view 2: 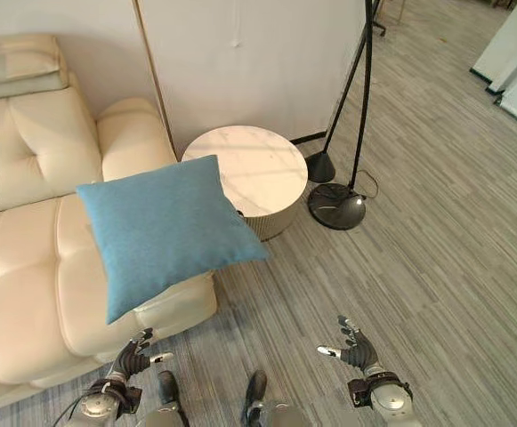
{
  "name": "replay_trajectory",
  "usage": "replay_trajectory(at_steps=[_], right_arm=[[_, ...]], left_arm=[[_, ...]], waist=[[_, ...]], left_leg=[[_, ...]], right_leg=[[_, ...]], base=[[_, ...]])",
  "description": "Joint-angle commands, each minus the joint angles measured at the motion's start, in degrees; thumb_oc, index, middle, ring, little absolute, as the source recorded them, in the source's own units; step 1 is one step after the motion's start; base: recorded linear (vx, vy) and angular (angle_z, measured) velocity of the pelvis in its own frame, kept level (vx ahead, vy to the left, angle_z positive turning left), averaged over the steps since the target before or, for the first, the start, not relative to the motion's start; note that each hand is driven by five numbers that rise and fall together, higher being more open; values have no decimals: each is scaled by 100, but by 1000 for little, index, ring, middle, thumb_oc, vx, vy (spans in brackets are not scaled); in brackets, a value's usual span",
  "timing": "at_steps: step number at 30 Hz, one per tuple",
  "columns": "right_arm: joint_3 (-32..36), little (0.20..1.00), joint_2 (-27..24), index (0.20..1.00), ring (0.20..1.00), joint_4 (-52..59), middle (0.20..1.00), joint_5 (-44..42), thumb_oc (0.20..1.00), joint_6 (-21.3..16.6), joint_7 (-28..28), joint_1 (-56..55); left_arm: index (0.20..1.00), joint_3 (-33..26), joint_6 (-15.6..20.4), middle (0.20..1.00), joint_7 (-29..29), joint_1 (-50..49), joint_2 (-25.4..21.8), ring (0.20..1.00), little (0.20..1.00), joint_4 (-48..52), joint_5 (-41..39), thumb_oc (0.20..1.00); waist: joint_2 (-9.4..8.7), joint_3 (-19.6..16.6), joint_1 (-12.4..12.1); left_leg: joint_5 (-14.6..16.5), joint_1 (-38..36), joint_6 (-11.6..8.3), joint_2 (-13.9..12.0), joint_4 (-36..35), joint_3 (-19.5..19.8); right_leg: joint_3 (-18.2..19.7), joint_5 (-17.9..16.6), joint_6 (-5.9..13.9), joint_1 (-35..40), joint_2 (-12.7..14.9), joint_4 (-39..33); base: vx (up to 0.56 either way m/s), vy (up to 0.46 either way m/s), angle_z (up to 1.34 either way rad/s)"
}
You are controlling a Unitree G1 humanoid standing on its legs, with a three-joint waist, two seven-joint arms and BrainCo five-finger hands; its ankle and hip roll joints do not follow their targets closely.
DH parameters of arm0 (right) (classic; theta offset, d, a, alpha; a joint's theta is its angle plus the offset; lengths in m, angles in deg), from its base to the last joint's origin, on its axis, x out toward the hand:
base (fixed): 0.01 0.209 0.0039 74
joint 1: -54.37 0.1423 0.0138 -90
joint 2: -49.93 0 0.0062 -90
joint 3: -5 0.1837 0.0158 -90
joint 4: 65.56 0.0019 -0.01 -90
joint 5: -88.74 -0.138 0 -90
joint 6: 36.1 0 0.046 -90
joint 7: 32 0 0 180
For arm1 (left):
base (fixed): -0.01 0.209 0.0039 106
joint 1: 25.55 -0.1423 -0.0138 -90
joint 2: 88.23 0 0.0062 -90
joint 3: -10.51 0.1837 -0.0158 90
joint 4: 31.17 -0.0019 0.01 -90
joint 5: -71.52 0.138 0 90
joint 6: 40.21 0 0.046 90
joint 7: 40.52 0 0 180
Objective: Pick up all the scattered cushions and arrange them neatly on the sofa.
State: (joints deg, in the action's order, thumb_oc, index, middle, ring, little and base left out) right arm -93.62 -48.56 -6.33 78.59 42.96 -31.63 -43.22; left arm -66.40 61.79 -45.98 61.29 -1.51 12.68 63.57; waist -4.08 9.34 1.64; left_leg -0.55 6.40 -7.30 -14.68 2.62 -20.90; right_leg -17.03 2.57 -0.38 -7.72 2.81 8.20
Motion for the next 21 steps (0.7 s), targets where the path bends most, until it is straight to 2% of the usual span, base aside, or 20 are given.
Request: replay_trajectory(at_steps=[1, 3, 6, 7, 9, 14, 17, 18, 19, 21], right_arm=[[-124, 1000, -103, 1000, 1000, 404, 1000, 64, 1000, -139, 19, -193], [-124, 1000, -57, 1000, 1000, 428, 1000, 37, 1000, -145, 13, -126], [-150, 1000, -42, 1000, 1000, 484, 1000, 45, 1000, -145, 31, -13], [-179, 1000, -36, 1000, 1000, 488, 1000, 51, 1000, -157, 44, 39], [-217, 1000, -37, 1000, 1000, 523, 1000, 79, 1000, -143, 45, 113], [-282, 1000, -278, 1000, 1000, 650, 1000, 315, 1000, -157, 142, 308], [-342, 1000, -485, 1000, 1000, 778, 1000, 409, 1000, -186, 192, 490], [-327, 1000, -550, 1000, 1000, 837, 1000, 413, 1000, -182, 177, 504], [-329, 1000, -626, 1000, 1000, 854, 1000, 450, 1000, -195, 199, 570], [-327, 1000, -693, 1000, 1000, 898, 1000, 419, 1000, -211, 183, 625]], left_arm=[[1000, -342, 226, 1000, -59, -114, -262, 1000, 1000, 106, -113, 1000], [1000, -365, 238, 1000, -71, -49, -315, 1000, 1000, 47, -74, 1000], [1000, -400, 249, 1000, -85, -10, -417, 1000, 1000, 143, -81, 1000], [1000, -414, 254, 1000, -92, -5, -454, 1000, 1000, 181, -100, 1000], [1000, -453, 260, 1000, -84, 3, -484, 1000, 1000, 211, -156, 1000], [1000, -553, 295, 1000, -84, -8, -507, 1000, 1000, 263, -271, 1000], [1000, -628, 311, 1000, -160, 126, -514, 1000, 1000, 221, -367, 1000], [1000, -602, 328, 1000, -141, 148, -551, 1000, 1000, 254, -354, 1000], [1000, -635, 320, 1000, -163, 125, -560, 1000, 1000, 276, -332, 1000], [1000, -631, 337, 1000, -143, 115, -595, 1000, 1000, 313, -320, 1000]], waist=[[-117, -319, 80], [-188, -335, 48], [-266, -340, 20], [-275, -329, 3], [-241, -328, -11], [-174, -307, 19], [-200, -183, 53], [-236, -191, 64], [-261, -174, 31], [-307, -223, -29]], left_leg=[[-263, 255, 146, 418, 374, -67], [-82, 224, 258, 543, 502, -100], [205, 83, 483, 786, 588, -71], [279, 19, 542, 863, 584, -51], [244, -99, 656, 954, 495, -14], [314, -427, 674, 1108, 196, 295], [380, -546, 627, 1177, 192, 543], [391, -518, 608, 1208, 260, 635], [446, -550, 608, 1215, 307, 643], [494, -543, 547, 1216, 403, 717]], right_leg=[[163, 518, 874, 1123, 774, 402], [195, 443, 946, 1054, 937, 725], [283, 82, 1046, 870, 1143, 1292], [328, -69, 1089, 764, 1176, 1488], [436, -274, 1016, 546, 1074, 1533], [524, -115, 929, 94, 807, 848], [762, -342, 1024, -185, 793, 181], [860, -317, 1037, -105, 769, 21], [912, -388, 1076, -108, 792, 110], [854, -301, 1013, 22, 793, 52]], base=[[294, 359, -35], [188, 202, -37], [166, 181, -2], [94, 141, 14], [112, 93, 5], [180, -16, 6], [146, -114, 27], [129, -122, 35], [103, -116, 68], [122, -164, 86]])
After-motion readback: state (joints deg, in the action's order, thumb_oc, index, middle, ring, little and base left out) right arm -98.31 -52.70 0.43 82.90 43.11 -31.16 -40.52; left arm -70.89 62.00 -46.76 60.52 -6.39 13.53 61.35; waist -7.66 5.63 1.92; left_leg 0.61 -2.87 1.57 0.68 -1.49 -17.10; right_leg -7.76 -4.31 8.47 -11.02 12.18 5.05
